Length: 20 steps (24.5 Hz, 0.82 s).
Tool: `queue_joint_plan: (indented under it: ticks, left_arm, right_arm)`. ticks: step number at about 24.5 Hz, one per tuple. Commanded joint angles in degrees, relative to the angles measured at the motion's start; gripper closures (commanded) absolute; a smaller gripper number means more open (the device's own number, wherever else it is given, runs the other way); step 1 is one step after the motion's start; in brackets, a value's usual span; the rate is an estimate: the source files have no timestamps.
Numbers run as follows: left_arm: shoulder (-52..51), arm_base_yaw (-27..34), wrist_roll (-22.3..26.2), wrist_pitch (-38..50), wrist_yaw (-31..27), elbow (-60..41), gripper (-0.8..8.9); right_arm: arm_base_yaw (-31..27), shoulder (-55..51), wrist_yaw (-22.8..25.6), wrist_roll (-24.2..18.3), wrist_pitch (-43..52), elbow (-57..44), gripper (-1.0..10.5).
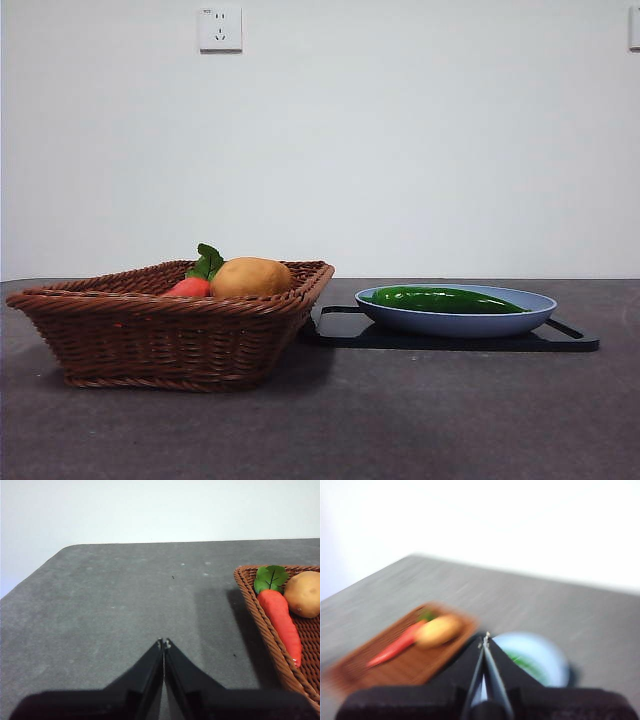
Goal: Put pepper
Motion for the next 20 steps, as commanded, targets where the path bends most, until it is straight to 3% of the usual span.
queue_joint_plan:
  ticks: [1,4,10,20]
  left_arm:
    - [-0.1,0.2,-0.3,0.5,-0.1,-0.5,8.05]
    - [-0.1,0.2,-0.3,0.5,-0.1,-0.5,8.05]
    - [-0.1,0.2,-0.3,0.5,-0.1,-0.5,8.05]
    - [-0.1,0.2,-0.3,0.6,0.0,-0.5,8.05]
  right_arm:
    - [-0.1,-6.1,3.7,0.0,13.2,-12.7,9.4]
    - [-0.2,-12.9,3.9,0.8,21.2,-24.1,9.4]
    - [-0.2,-21.8,5.5,2.9,26.6,-37.6,9.4]
    - [-0.2,-26.8,6.7,5.3,26.2,-45.2,9.4]
